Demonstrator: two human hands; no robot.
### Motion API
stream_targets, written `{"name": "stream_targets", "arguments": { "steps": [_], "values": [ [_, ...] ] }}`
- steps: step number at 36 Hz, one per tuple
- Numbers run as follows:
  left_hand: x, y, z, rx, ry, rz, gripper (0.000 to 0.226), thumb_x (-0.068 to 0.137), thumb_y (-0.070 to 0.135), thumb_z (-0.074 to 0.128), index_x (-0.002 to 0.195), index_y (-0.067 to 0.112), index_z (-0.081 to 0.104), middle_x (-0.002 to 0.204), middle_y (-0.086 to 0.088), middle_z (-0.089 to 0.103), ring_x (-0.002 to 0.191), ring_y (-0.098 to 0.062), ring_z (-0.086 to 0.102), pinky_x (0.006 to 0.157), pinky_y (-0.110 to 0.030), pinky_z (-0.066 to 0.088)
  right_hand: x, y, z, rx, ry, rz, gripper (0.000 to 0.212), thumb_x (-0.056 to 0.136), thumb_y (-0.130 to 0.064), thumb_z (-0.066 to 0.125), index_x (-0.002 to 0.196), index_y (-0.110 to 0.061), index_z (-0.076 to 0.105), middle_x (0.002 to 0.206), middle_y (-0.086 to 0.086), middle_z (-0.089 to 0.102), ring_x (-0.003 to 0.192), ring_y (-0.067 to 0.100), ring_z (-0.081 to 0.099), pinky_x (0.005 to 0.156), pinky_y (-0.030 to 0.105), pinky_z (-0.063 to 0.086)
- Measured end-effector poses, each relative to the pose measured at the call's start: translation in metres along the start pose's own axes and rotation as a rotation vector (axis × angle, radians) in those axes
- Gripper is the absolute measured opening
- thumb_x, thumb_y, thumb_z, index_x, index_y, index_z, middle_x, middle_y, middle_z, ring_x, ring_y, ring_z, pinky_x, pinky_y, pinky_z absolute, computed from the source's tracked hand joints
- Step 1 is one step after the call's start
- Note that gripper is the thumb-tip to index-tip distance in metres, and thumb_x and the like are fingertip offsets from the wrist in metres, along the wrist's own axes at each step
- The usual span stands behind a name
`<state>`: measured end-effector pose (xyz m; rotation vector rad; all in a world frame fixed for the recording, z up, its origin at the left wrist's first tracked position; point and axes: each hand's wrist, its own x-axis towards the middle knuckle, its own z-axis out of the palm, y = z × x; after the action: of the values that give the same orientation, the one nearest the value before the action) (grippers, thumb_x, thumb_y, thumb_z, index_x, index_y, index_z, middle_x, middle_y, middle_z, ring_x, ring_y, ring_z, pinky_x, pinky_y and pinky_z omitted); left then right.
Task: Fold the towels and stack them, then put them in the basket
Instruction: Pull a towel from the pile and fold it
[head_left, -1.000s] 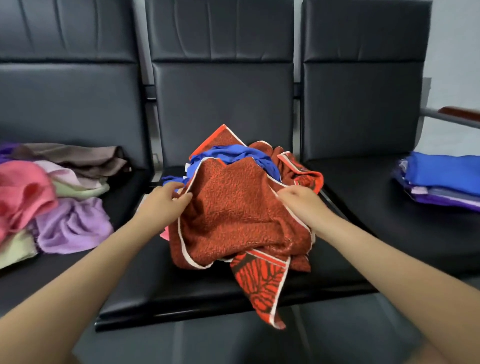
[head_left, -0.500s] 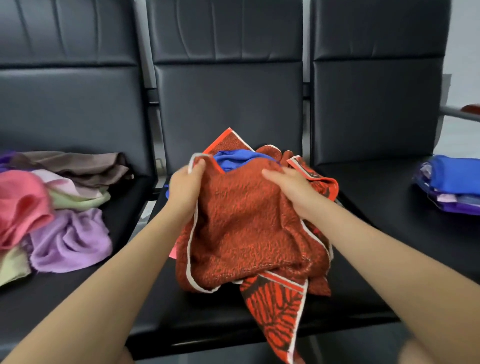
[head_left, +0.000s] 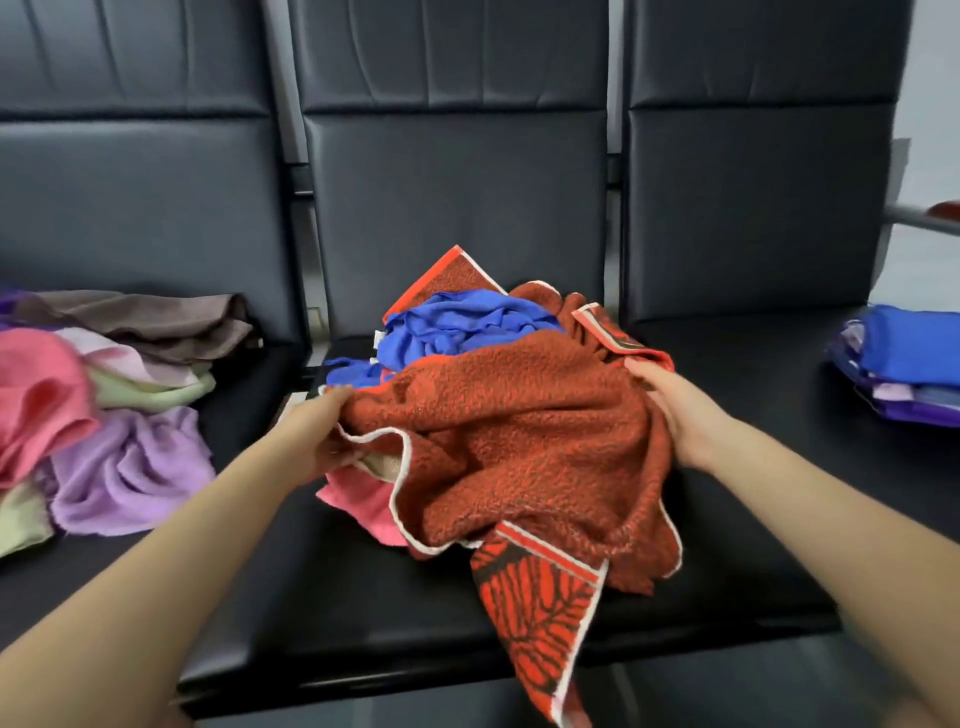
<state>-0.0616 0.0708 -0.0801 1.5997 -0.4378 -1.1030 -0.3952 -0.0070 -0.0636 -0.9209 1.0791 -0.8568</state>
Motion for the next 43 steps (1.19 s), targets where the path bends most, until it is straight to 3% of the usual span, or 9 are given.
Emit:
{"name": "stream_targets", "arguments": {
  "steps": [7, 9, 13, 16, 22, 28, 36, 39, 43],
  "values": [
    [0.0, 0.0, 0.0, -0.098, -0.073, 0.039, 0.034, 0.092, 0.037, 0.059, 0.116, 0.013, 0.058, 0.101, -0.008, 0.067, 0.081, -0.02, 0.063, 0.066, -0.031, 0.054, 0.013, -0.021, 0.016, -0.002, -0.001, -0.094, 0.032, 0.091, -0.043, 0.06, 0.084, -0.011, 0.063, 0.058, 0.003, 0.07, 0.048, 0.013, 0.066, 0.044, 0.017, 0.047],
    [0.001, -0.001, -0.003, -0.138, -0.111, 0.026, 0.04, 0.09, 0.036, 0.062, 0.121, 0.012, 0.059, 0.111, -0.01, 0.068, 0.089, -0.022, 0.064, 0.077, -0.036, 0.054, 0.024, -0.021, 0.022, -0.026, -0.044, -0.107, 0.029, 0.087, -0.041, 0.068, 0.1, -0.015, 0.069, 0.086, 0.005, 0.076, 0.063, 0.012, 0.072, 0.06, 0.023, 0.052],
    [-0.004, 0.004, -0.003, -0.204, -0.09, 0.077, 0.019, 0.091, 0.023, 0.063, 0.105, 0.01, 0.063, 0.099, -0.013, 0.068, 0.078, -0.021, 0.066, 0.056, -0.032, 0.058, 0.031, -0.027, 0.043, -0.177, -0.008, -0.166, 0.047, 0.085, -0.033, 0.074, 0.129, -0.027, 0.058, 0.123, -0.001, 0.064, 0.101, 0.012, 0.066, 0.079, 0.025, 0.051],
    [-0.003, 0.019, -0.003, -0.287, -0.051, 0.168, 0.024, 0.094, 0.024, 0.059, 0.111, 0.008, 0.061, 0.099, -0.014, 0.068, 0.082, -0.023, 0.066, 0.063, -0.035, 0.058, 0.057, -0.03, 0.036, -0.23, 0.036, -0.273, 0.056, 0.096, -0.039, 0.054, 0.144, -0.014, 0.042, 0.149, 0.006, 0.042, 0.135, 0.019, 0.041, 0.106, 0.023, 0.029],
    [0.007, 0.076, -0.019, -0.477, 0.047, 0.532, 0.019, 0.099, 0.028, 0.051, 0.107, 0.016, 0.062, 0.115, -0.007, 0.065, 0.104, -0.02, 0.061, 0.094, -0.037, 0.049, 0.022, -0.063, 0.06, 0.135, 0.043, -0.517, 0.016, 0.098, -0.027, 0.055, 0.091, -0.015, 0.064, 0.069, -0.004, 0.072, 0.065, 0.008, 0.069, 0.064, 0.023, 0.056],
    [0.031, 0.085, -0.002, -0.319, 0.034, 0.625, 0.019, 0.097, 0.02, 0.052, 0.114, 0.016, 0.06, 0.11, -0.007, 0.065, 0.095, -0.017, 0.059, 0.093, -0.033, 0.047, 0.043, -0.081, 0.077, 0.232, 0.044, -0.531, 0.011, 0.099, -0.022, 0.053, 0.095, -0.019, 0.063, 0.072, -0.01, 0.073, 0.069, 0.004, 0.069, 0.065, 0.02, 0.055],
    [0.066, 0.012, -0.004, 0.156, -0.009, 0.215, 0.025, 0.088, 0.04, 0.064, 0.075, 0.018, 0.065, 0.083, -0.006, 0.066, 0.087, -0.025, 0.058, 0.087, -0.037, 0.045, 0.095, -0.017, 0.041, -0.203, 0.126, -0.111, 0.023, 0.092, -0.005, 0.057, 0.114, -0.007, 0.063, 0.099, 0.011, 0.067, 0.078, 0.02, 0.063, 0.073, 0.031, 0.052],
    [0.062, 0.012, -0.006, 0.219, 0.043, 0.222, 0.031, 0.073, 0.051, 0.07, 0.075, 0.02, 0.067, 0.086, -0.005, 0.066, 0.086, -0.023, 0.059, 0.079, -0.033, 0.043, 0.093, -0.015, 0.033, -0.134, 0.152, -0.098, 0.011, 0.093, -0.004, 0.055, 0.1, -0.008, 0.063, 0.079, 0.006, 0.069, 0.062, 0.017, 0.067, 0.058, 0.023, 0.054],
    [0.051, 0.014, -0.006, 0.191, 0.073, 0.262, 0.024, 0.082, 0.039, 0.068, 0.076, 0.016, 0.065, 0.093, -0.011, 0.066, 0.088, -0.023, 0.061, 0.087, -0.036, 0.05, 0.08, -0.015, 0.028, -0.246, 0.175, -0.154, 0.009, 0.088, -0.012, 0.066, 0.097, -0.01, 0.066, 0.087, 0.006, 0.067, 0.078, 0.021, 0.064, 0.078, 0.032, 0.054]
  ]
}}
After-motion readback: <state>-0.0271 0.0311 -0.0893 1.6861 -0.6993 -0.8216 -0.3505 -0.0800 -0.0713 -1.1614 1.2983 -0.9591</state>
